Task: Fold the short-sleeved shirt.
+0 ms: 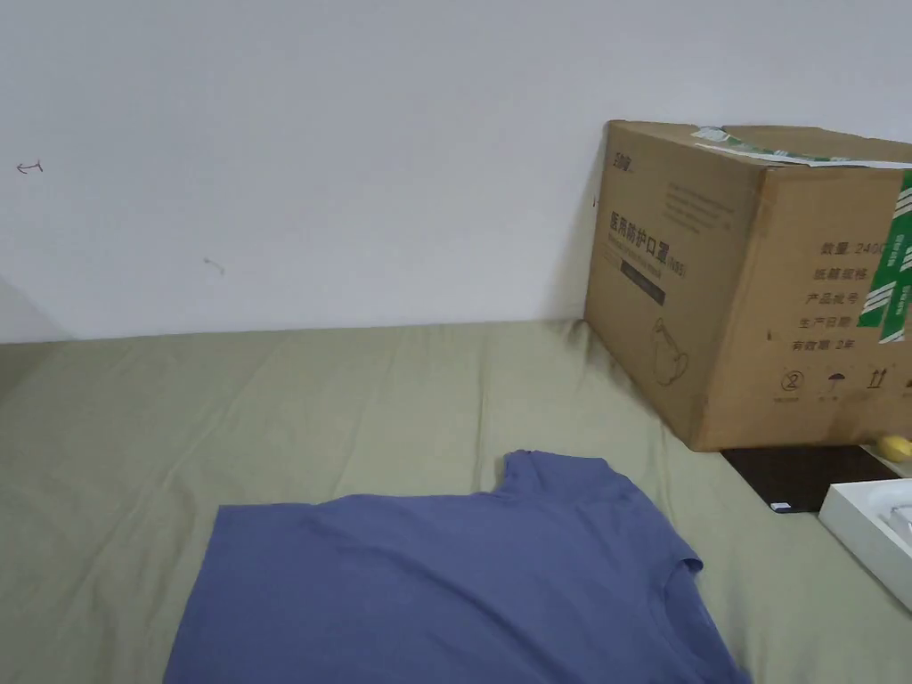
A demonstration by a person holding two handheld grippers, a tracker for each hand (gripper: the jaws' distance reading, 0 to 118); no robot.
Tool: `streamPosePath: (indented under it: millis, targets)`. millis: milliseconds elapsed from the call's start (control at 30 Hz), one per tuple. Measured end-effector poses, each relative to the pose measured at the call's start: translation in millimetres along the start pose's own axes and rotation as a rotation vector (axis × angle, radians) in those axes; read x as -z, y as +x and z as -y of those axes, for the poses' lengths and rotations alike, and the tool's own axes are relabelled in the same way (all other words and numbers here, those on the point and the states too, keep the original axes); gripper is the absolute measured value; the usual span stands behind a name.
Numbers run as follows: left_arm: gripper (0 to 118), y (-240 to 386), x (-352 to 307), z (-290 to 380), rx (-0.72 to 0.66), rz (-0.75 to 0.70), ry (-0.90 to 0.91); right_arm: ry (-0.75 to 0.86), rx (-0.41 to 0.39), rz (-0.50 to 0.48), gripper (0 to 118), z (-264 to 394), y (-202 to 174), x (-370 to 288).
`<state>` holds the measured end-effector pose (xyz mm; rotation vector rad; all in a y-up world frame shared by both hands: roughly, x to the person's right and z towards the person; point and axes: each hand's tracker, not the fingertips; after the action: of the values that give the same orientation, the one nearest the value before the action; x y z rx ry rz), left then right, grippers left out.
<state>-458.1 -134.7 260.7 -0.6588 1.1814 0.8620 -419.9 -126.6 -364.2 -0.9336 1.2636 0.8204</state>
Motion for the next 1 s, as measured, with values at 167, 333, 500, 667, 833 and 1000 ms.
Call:
streamPosePath:
  millis: [167,333,500,667,833,1000]
  targets:
    - [43,2,-9,5,0.023,-0.049,0.008,0.038,0.014,-0.026,43,-2,-5,5]
    - [116,12,-65,0,0.030,-0.051,0.198,0.261,0.086,-0.111,113,-1,-16,-40]
    - [115,53,-122,-12,-0.038,0.034,0.436,0.515,0.033,-0.201,111,-1,-57,-106]
    - [6,110,-149,0,0.033,-0.037,0.755,0.998,0.037,-0.196,27,28,-107,-161]
    - [0,143,-151,9,0.152,-0.079,0.918,1.074,0.029,-0.137,0,34,-135,-165]
    - [0,143,-159,-17,0.248,-0.065,0.788,0.989,0.012,-0.221,0,26,-129,-167]
